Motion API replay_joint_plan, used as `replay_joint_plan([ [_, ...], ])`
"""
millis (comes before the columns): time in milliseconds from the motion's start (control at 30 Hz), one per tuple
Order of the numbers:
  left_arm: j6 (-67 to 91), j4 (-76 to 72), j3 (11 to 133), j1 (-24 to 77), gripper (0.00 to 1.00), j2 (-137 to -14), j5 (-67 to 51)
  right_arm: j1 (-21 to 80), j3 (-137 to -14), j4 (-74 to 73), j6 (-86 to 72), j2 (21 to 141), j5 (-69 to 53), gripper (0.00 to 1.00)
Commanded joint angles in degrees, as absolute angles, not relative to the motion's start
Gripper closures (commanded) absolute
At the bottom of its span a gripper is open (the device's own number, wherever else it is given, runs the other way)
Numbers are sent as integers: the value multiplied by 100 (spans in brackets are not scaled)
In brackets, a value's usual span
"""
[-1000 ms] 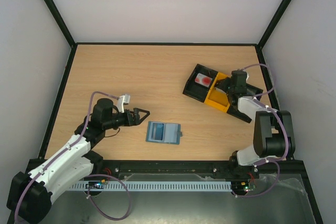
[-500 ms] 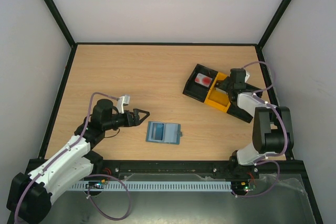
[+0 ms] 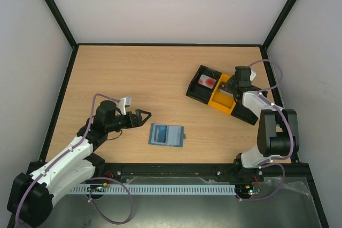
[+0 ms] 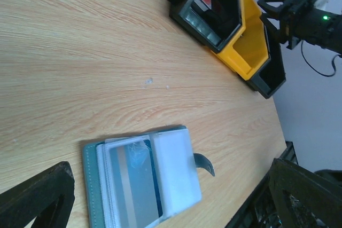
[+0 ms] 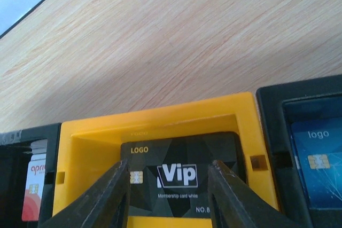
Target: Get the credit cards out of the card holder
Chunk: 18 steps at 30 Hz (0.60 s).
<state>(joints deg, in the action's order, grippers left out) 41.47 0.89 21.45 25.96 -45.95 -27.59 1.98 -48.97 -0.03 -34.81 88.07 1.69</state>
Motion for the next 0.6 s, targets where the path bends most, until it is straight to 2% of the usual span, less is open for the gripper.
replay_joint_plan([
  [0, 4117, 304, 2175, 2567, 0, -4556, -2254, 196, -5011, -398, -3753, 8485, -124, 61],
  [333, 4072, 25, 2087, 2574, 1, -5058, -2903, 391, -4624, -811, -4253, 7588, -1341, 61],
  [567, 4066, -334, 1979, 2620, 14, -5515, -3243, 1065, -3934, -948, -4429, 6671, -1387, 63],
])
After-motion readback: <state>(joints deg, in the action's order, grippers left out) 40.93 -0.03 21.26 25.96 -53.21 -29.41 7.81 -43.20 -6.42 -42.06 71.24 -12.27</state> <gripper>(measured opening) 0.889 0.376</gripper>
